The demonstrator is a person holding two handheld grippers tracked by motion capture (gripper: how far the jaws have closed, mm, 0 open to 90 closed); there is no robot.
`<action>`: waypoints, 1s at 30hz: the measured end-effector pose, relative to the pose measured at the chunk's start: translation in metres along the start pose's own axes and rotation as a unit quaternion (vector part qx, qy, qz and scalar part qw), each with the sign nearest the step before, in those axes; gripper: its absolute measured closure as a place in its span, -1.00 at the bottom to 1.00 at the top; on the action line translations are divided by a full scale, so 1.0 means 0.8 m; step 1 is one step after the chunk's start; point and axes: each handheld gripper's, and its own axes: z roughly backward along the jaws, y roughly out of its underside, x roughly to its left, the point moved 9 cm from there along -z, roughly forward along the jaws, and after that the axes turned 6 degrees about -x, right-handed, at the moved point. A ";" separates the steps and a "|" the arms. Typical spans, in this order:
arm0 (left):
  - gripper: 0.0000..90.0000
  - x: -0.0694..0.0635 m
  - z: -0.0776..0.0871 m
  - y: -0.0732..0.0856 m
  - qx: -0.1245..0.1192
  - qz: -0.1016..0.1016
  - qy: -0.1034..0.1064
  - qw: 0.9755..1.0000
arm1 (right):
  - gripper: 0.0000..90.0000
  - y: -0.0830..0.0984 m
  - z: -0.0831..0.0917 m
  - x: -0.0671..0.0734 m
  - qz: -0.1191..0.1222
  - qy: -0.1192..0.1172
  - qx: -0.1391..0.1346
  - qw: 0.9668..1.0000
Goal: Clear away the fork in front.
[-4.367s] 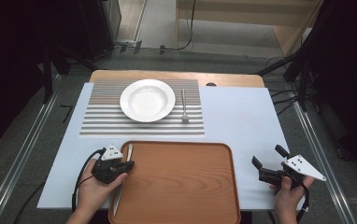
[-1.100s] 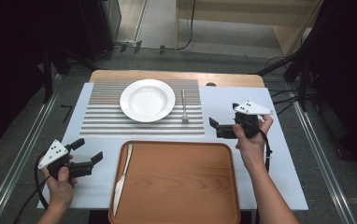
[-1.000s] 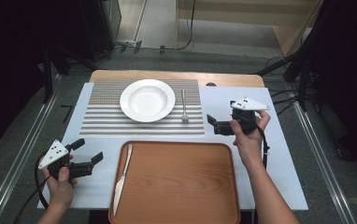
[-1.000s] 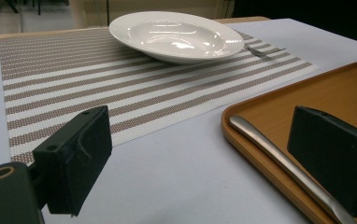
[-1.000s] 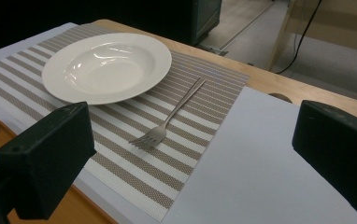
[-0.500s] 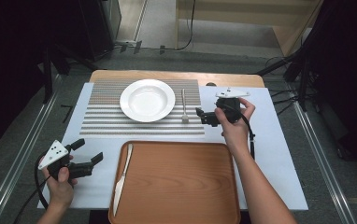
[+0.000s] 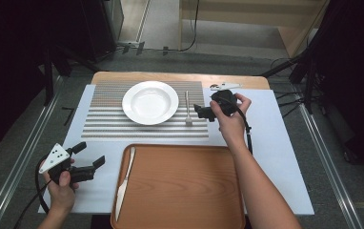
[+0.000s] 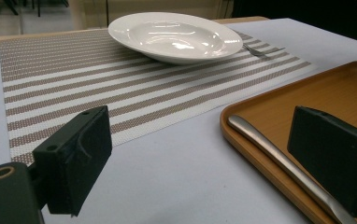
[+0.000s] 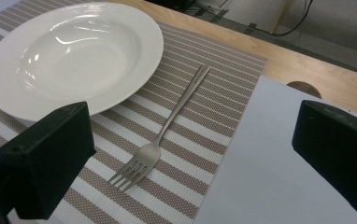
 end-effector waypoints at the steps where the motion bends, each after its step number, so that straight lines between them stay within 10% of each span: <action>1: -0.86 0.000 0.000 0.000 0.000 0.000 0.000 1.000 | -1.00 0.000 -0.003 -0.001 0.000 0.002 0.004 1.000; 14: -0.94 -0.003 0.001 -0.001 -0.005 -0.004 0.009 1.000 | -1.00 0.000 -0.051 0.007 -0.013 -0.009 0.040 0.999; 30: -0.99 -0.004 0.002 -0.002 -0.008 -0.004 0.010 1.000 | -0.30 0.010 -0.083 0.003 -0.038 0.038 0.084 0.995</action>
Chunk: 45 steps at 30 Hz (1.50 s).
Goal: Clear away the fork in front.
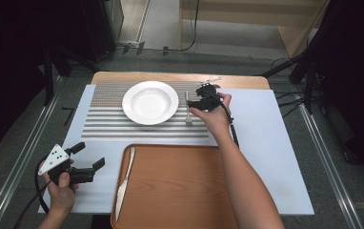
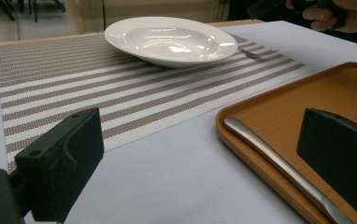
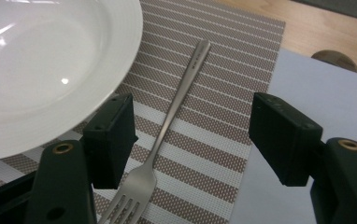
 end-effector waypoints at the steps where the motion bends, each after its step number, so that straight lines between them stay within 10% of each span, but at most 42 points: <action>1: -0.99 0.000 0.000 0.000 0.000 -0.001 -0.001 1.000 | -0.27 0.001 -0.002 -0.002 0.000 0.006 0.005 1.000; 26: -0.99 0.000 -0.002 0.002 0.007 -0.003 -0.002 1.000 | 0.52 0.017 -0.050 0.018 -0.007 -0.008 0.069 0.998; 45: -0.99 0.001 -0.003 0.002 0.008 0.002 -0.004 1.000 | 0.71 0.025 -0.068 0.022 -0.003 0.010 0.068 0.998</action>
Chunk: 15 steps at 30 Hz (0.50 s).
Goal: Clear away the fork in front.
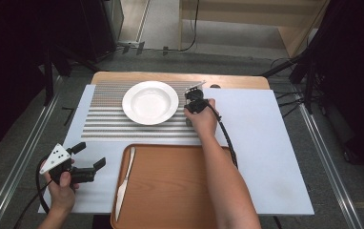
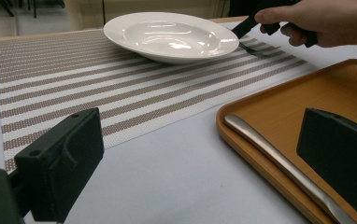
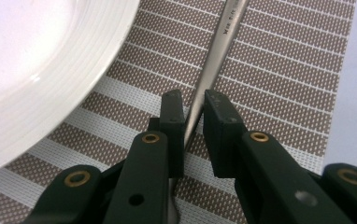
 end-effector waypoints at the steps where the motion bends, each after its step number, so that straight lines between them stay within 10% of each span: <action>1: -0.99 0.000 0.000 0.000 0.000 0.001 0.000 1.000 | 0.71 0.000 0.000 0.000 0.008 0.002 0.001 1.000; 15: -0.99 0.000 -0.001 0.000 0.001 0.002 0.004 1.000 | 0.84 0.002 0.002 -0.003 0.010 0.026 0.011 1.000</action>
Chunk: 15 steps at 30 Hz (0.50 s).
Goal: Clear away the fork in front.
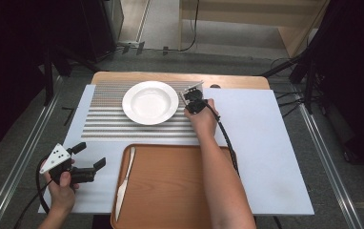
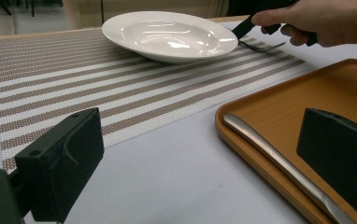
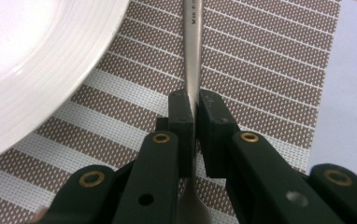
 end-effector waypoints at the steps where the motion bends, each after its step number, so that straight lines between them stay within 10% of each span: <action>1: -0.99 0.000 0.000 0.000 0.000 0.000 0.000 1.000 | 0.84 0.000 0.000 0.000 -0.003 -0.004 0.000 1.000; 15: -0.99 -0.001 -0.001 0.000 0.003 -0.003 0.000 1.000 | 0.86 0.001 0.000 -0.003 -0.029 -0.030 0.002 0.999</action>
